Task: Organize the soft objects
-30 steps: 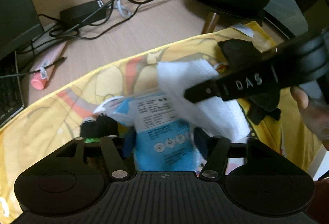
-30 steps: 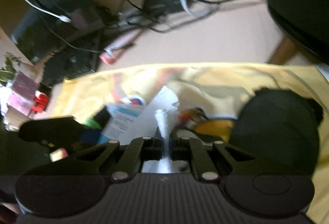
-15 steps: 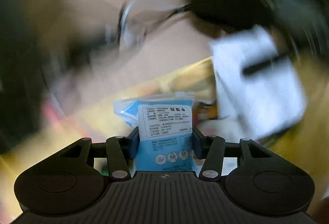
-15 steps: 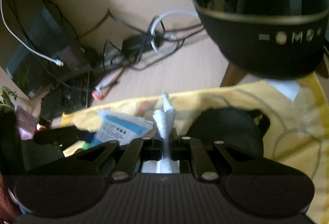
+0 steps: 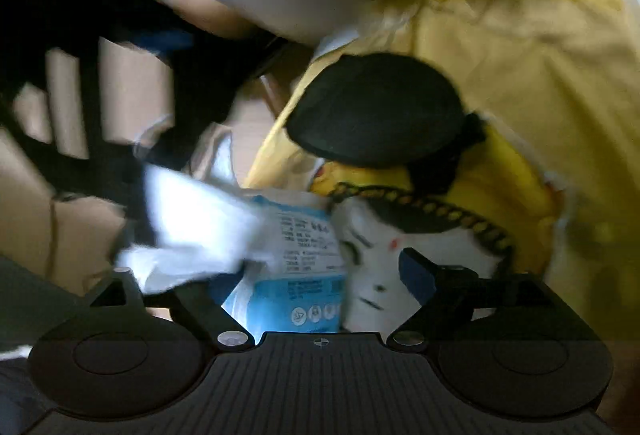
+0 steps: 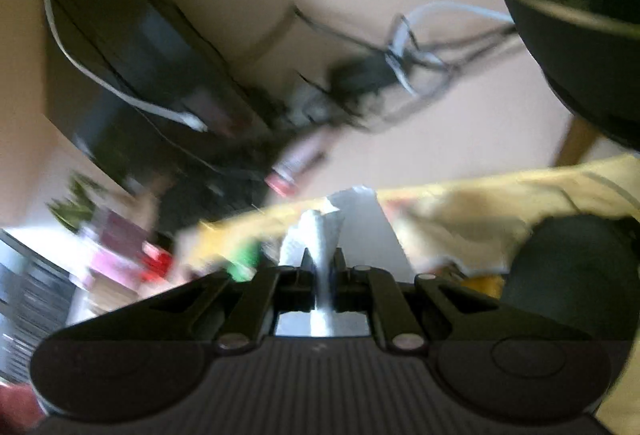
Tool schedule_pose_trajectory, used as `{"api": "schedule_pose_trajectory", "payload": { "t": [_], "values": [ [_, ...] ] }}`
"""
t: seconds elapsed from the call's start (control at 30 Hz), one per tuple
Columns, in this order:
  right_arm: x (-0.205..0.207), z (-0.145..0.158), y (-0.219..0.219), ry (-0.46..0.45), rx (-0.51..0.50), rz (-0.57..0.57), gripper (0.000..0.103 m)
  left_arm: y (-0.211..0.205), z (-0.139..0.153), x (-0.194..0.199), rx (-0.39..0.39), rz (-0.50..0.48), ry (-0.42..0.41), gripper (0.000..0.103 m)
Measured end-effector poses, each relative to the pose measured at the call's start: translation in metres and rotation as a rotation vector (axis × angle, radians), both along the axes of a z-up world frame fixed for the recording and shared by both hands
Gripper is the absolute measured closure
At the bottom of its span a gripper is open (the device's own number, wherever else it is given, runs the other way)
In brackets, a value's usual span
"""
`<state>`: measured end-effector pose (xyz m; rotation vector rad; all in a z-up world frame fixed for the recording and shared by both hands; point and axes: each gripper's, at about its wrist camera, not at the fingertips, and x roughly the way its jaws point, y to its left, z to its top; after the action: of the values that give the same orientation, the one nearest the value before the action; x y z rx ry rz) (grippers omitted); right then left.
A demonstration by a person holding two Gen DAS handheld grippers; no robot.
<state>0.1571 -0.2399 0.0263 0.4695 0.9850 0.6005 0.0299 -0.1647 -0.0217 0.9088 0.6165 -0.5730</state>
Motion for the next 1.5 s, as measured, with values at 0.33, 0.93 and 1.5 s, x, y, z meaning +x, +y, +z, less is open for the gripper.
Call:
{"api": "schedule_pose_trajectory", "payload": {
  "t": [0.33, 0.93, 1.5],
  "values": [
    [-0.043, -0.024, -0.029, 0.089, -0.131, -0.052, 0.093, 0.065, 0.040, 0.012, -0.308, 0.178, 0.209, 0.009],
    [-0.081, -0.035, -0.002, 0.166, -0.234, 0.090, 0.093, 0.240, 0.033, 0.075, -0.547, 0.785, 0.236, 0.004],
    [-0.012, 0.004, 0.045, -0.061, -0.190, 0.049, 0.093, 0.145, 0.051, -0.005, -0.503, 0.357, 0.317, 0.002]
  ]
}}
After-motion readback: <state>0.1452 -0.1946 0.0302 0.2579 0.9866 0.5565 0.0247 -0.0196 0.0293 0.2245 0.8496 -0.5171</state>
